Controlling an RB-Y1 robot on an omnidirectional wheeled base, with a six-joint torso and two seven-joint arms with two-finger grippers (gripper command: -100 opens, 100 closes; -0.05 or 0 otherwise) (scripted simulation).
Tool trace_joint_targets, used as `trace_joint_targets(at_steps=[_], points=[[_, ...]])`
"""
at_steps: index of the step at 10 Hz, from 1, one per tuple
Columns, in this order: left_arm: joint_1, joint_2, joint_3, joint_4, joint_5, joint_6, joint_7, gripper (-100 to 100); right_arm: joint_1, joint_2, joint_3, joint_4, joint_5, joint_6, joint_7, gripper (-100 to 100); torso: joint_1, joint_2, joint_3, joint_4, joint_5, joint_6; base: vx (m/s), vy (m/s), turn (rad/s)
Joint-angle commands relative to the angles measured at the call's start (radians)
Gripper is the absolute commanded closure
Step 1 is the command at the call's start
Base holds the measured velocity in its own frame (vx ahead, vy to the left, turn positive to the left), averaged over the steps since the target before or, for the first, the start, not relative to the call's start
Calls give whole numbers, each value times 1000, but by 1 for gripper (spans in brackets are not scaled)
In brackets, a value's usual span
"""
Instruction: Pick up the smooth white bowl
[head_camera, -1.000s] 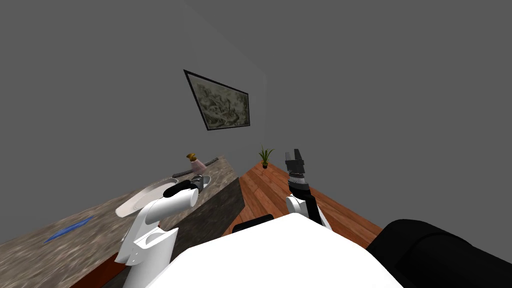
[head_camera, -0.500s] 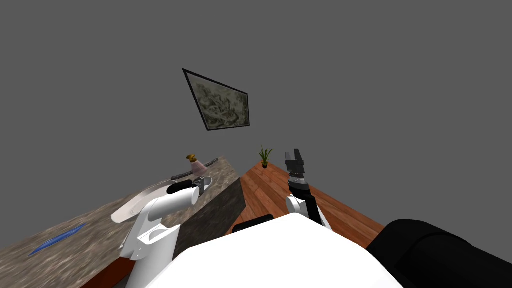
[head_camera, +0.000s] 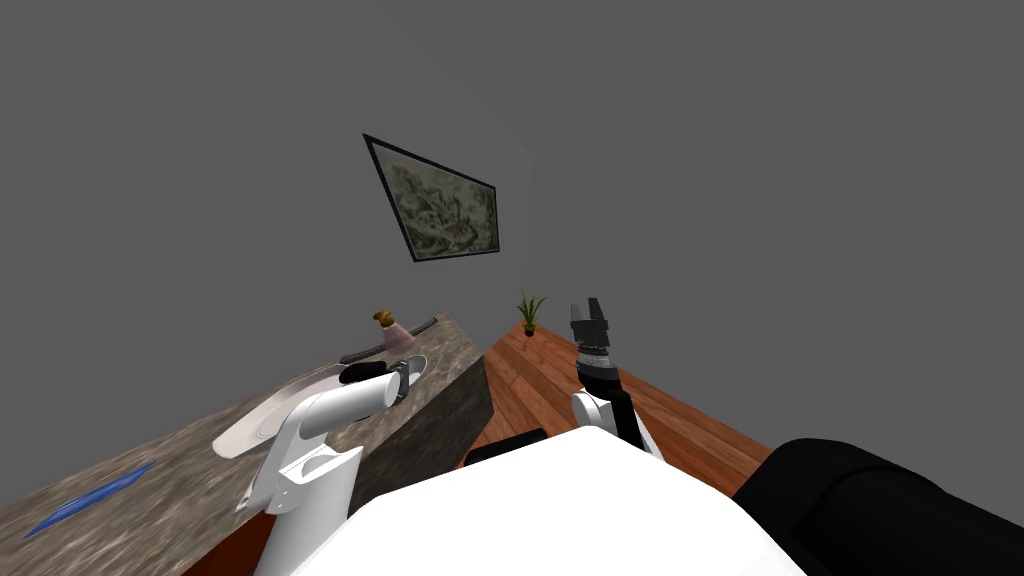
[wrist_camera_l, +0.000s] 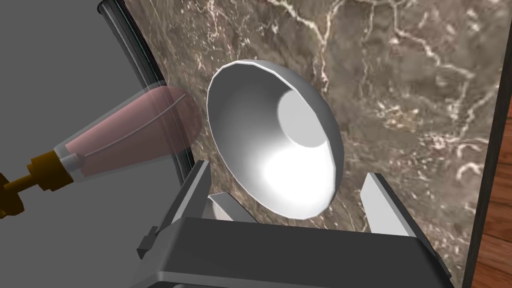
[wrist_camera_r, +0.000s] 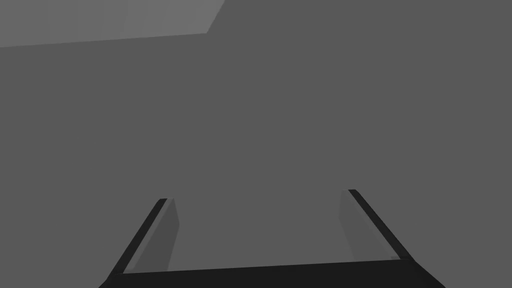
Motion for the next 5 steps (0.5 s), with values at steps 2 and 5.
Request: trace_joint_targets(at_steps=[2, 5], points=[[-1, -2, -2, 2, 0, 65, 14, -100, 0, 0, 0, 0, 0, 0, 0, 0, -1, 0, 0, 0, 0, 0, 15, 55, -39], [11, -4, -3, 25, 4, 137, 28, -100, 0, 0, 0, 0, 0, 0, 0, 0, 1, -1, -1, 0, 0, 0, 26, 66, -49]])
